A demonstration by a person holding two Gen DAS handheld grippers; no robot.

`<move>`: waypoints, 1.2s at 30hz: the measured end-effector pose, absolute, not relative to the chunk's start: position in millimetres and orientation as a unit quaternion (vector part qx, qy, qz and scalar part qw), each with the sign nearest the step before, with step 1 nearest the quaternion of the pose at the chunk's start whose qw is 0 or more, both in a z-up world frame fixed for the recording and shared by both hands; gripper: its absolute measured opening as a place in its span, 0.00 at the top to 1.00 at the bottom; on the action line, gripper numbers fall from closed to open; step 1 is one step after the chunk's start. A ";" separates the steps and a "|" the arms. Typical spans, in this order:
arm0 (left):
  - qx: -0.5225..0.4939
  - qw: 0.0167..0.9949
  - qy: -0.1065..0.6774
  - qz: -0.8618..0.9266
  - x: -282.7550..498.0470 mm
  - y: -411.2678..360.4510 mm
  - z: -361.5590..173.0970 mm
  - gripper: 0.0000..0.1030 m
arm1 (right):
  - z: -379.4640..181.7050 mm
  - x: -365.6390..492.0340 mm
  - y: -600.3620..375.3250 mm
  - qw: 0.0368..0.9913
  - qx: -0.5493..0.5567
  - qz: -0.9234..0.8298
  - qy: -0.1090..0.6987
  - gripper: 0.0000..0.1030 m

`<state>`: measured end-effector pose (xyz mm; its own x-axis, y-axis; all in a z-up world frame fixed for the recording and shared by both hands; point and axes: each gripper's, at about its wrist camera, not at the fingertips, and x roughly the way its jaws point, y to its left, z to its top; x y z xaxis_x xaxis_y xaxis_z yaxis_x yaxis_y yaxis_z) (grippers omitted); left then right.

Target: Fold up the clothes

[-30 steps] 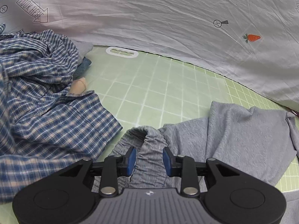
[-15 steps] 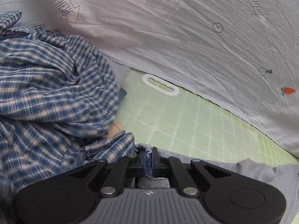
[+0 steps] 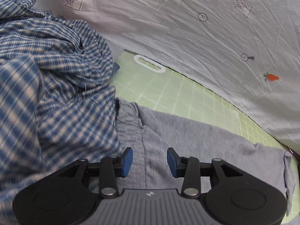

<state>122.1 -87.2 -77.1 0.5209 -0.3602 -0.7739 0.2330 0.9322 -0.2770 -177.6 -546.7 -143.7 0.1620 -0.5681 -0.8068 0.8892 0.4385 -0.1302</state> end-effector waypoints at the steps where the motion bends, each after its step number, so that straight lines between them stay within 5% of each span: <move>1: -0.047 0.869 0.460 -0.173 106.1 -90.1 -78.0 0.47 | -143.9 -178.2 -545.5 0.741 0.192 -0.489 0.418 0.01; 11: 0.048 0.872 0.474 -0.109 15.2 -57.3 -104.4 0.35 | -141.8 -187.1 -514.9 0.780 0.160 -0.421 0.434 0.01; 12: 0.045 0.874 0.473 -0.099 12.9 -52.2 -107.0 0.38 | -141.5 -188.9 -510.0 0.784 0.153 -0.413 0.437 0.01; 15: 0.005 0.879 0.467 -0.094 7.5 -32.5 -109.1 0.66 | -140.7 -194.5 -496.3 0.794 0.133 -0.393 0.444 0.01; 16: -0.009 0.880 0.465 -0.093 5.8 -25.8 -109.7 0.86 | -140.4 -197.5 -491.4 0.797 0.128 -0.387 0.446 0.01; 22: -0.073 0.877 0.474 -0.042 -5.6 12.5 -109.8 0.89 | -141.5 -214.7 -474.3 0.804 0.122 -0.367 0.452 0.01; 36: -0.025 0.899 0.435 -0.046 -43.0 -38.0 -77.1 0.23 | -133.6 -248.6 -494.1 0.819 0.149 -0.354 0.427 0.01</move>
<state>-43.0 -38.0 -77.1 0.6177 -0.1034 -0.7796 0.0604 0.9946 -0.0840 -248.6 -494.1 -133.6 0.3854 -0.4520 -0.8045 0.7066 0.7053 -0.0578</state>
